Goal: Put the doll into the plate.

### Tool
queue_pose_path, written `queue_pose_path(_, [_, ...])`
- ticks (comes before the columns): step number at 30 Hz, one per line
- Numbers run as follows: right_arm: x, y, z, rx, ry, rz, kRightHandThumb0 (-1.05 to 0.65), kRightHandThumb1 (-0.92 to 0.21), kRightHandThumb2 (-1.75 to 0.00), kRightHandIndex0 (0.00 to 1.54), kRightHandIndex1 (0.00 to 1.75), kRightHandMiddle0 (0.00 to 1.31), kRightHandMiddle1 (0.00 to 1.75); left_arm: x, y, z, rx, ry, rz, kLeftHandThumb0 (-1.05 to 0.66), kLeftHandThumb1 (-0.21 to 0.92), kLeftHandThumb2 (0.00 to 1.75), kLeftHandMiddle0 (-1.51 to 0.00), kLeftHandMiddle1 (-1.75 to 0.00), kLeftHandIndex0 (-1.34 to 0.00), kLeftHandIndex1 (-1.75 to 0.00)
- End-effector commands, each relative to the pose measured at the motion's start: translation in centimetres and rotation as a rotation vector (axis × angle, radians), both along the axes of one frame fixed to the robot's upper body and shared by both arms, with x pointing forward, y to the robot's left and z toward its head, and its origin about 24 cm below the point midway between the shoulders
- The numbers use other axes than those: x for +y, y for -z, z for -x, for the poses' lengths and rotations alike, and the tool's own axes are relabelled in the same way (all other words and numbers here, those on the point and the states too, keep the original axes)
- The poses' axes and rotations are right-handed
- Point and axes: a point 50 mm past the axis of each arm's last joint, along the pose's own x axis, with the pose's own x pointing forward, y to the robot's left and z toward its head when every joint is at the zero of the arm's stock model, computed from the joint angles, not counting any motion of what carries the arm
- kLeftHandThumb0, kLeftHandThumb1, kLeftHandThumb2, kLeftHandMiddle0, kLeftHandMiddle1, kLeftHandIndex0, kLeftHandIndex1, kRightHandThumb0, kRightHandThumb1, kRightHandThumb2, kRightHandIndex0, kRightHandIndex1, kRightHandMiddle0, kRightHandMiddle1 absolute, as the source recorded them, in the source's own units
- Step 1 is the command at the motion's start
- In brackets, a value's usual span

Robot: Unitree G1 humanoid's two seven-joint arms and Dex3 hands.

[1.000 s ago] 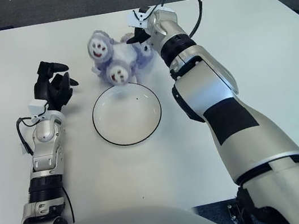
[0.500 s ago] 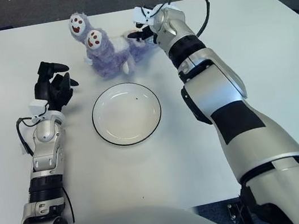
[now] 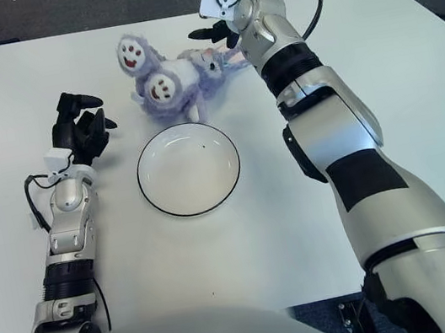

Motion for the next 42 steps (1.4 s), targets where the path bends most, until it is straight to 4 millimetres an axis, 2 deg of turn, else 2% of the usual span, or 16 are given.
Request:
queue_pose_path(1, [-0.7, 0.4, 0.1, -0.030, 0.001, -0.004, -0.62, -0.92, -0.47, 1.05, 0.30, 0.68, 0.07, 0.0, -0.1, -0.1, -0.012, -0.007, -0.012, -0.35, 0.92, 0.47, -0.61, -1.63, -0.25, -1.70])
queue_pose_path(3, [-0.8, 0.6, 0.2, -0.071, -0.020, -0.017, -0.61, -0.92, -0.44, 1.04, 0.34, 0.69, 0.08, 0.0, -0.1, -0.1, -0.011, -0.007, -0.012, -0.35, 0.92, 0.47, -0.61, -1.63, -0.25, -1.70])
queue_pose_path(6, [-0.9, 0.8, 0.4, -0.111, -0.041, -0.028, -0.59, -0.92, -0.33, 0.91, 0.72, 0.70, 0.12, 0.0, -0.1, -0.1, -0.010, -0.007, -0.012, -0.35, 0.92, 0.47, -0.61, -1.64, -0.25, -1.70])
queue_pose_path(9, [-1.0, 1.0, 0.5, -0.155, -0.069, -0.026, -0.57, -0.92, -0.29, 0.86, 0.84, 0.70, 0.14, 0.1, -0.1, -0.1, -0.010, -0.008, -0.013, -0.35, 0.92, 0.47, -0.61, -1.64, -0.25, -1.70])
queue_pose_path(12, [-1.0, 1.4, 0.9, -0.227, -0.126, -0.016, -0.52, -0.92, -0.18, 0.80, 1.01, 0.69, 0.16, 0.1, -0.1, -0.1, -0.009, -0.009, -0.014, -0.35, 0.92, 0.47, -0.61, -1.64, -0.25, -1.70])
queue_pose_path(16, [-1.0, 1.7, 1.1, -0.260, -0.172, 0.016, -0.49, -0.92, -0.09, 0.74, 1.05, 0.69, 0.19, 0.1, -0.1, -0.2, -0.008, -0.010, -0.016, -0.35, 0.92, 0.47, -0.61, -1.64, -0.25, -1.70])
queue_pose_path(17, [-1.0, 1.8, 1.1, -0.266, -0.187, 0.032, -0.48, -0.92, -0.07, 0.73, 1.03, 0.68, 0.20, 0.1, -0.1, -0.2, -0.008, -0.010, -0.016, -0.35, 0.92, 0.47, -0.61, -1.64, -0.25, -1.70])
queue_pose_path(19, [-1.0, 2.0, 1.1, -0.271, -0.213, 0.062, -0.47, -0.92, -0.04, 0.70, 0.86, 0.67, 0.24, 0.1, 0.0, -0.2, -0.007, -0.010, -0.017, -0.35, 0.92, 0.47, -0.62, -1.64, -0.25, -1.70])
queue_pose_path(21, [-1.0, 2.2, 1.1, -0.268, -0.234, 0.092, -0.47, -0.92, -0.02, 0.71, 0.52, 0.63, 0.29, 0.1, 0.0, -0.2, -0.006, -0.010, -0.017, -0.35, 0.92, 0.47, -0.62, -1.64, -0.25, -1.70])
queue_pose_path(25, [-1.0, 2.5, 1.1, -0.262, -0.275, 0.165, -0.47, -0.90, 0.00, 0.70, 0.17, 0.55, 0.30, 0.1, 0.0, -0.2, -0.006, -0.010, -0.018, -0.35, 0.92, 0.47, -0.62, -1.64, -0.25, -1.70])
queue_pose_path(31, [-1.0, 3.0, 1.3, -0.285, -0.345, 0.338, -0.46, -0.88, 0.00, 0.72, 0.04, 0.49, 0.18, 0.0, 0.1, -0.3, -0.004, -0.011, -0.019, -0.35, 0.92, 0.47, -0.62, -1.64, -0.25, -1.70])
queue_pose_path(42, [-1.1, 4.1, 1.2, -0.282, -0.378, 0.400, -0.46, -0.85, 0.00, 0.65, 0.00, 0.50, 0.12, -0.1, 0.1, -0.4, -0.003, -0.012, -0.022, -0.35, 0.92, 0.47, -0.62, -1.64, -0.25, -1.69])
